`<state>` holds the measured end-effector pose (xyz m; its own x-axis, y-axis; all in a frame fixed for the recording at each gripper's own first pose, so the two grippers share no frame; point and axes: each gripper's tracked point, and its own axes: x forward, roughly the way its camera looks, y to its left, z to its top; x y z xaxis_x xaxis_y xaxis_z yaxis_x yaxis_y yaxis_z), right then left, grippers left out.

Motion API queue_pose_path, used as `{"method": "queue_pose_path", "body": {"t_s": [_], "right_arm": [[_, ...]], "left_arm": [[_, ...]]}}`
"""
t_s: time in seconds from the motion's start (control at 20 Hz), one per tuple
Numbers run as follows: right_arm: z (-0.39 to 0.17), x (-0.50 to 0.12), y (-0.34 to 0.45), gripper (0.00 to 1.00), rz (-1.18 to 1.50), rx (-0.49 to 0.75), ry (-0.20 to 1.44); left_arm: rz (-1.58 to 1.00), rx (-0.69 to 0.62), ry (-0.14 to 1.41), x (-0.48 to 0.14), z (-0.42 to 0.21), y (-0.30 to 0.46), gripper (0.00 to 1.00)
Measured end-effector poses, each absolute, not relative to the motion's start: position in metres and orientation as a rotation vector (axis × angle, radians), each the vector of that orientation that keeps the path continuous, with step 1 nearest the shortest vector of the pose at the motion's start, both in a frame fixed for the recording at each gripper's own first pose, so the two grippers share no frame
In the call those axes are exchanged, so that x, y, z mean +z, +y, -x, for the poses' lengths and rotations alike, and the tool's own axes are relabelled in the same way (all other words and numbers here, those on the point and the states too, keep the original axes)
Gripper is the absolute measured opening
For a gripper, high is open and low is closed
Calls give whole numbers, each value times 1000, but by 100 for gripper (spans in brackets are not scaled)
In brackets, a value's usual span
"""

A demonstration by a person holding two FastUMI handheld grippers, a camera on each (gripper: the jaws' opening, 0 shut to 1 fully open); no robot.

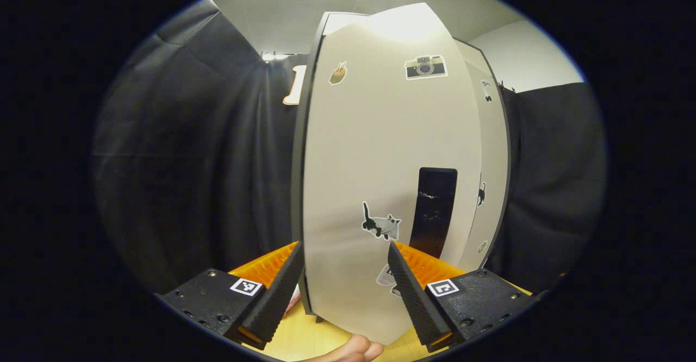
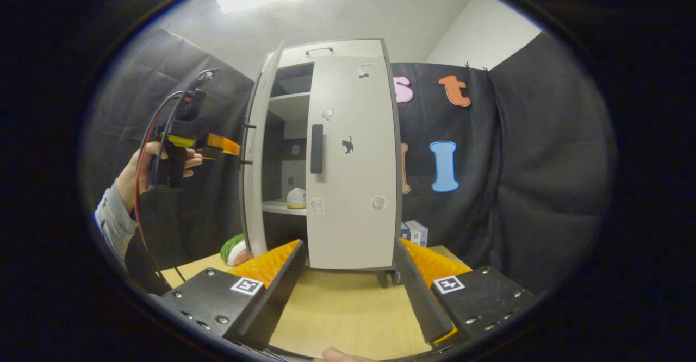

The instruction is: Grab one shoe with the right hand and put it into the shoe cabinet, grab the other shoe with the left hand and put it into the shoe cabinet; then close the right door with the right hand and the left door with the left hand.

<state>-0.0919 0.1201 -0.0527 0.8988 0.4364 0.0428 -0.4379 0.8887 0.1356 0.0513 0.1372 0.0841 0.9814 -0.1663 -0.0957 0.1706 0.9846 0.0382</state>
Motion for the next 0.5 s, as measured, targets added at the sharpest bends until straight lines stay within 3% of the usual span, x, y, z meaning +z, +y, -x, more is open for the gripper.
{"method": "queue_pose_path", "body": {"t_s": [0.05,0.15,0.25,0.35,0.4,0.5], "right_arm": [[91,-53,121,98,-145,454,-11],[93,-54,121,98,-145,457,-6],[93,-55,118,98,-153,454,-4],[90,-55,115,98,-160,450,-1],[90,-55,114,98,-163,448,-1],[88,-55,110,98,-169,436,3]], "left_arm": [[-47,-168,97,81,-54,130,95],[-38,-161,90,80,-50,125,90],[-38,-161,89,75,-46,117,95],[-46,-171,81,73,-41,111,90],[-47,-176,80,72,-37,110,95],[-45,-183,91,72,-25,107,95]]}}
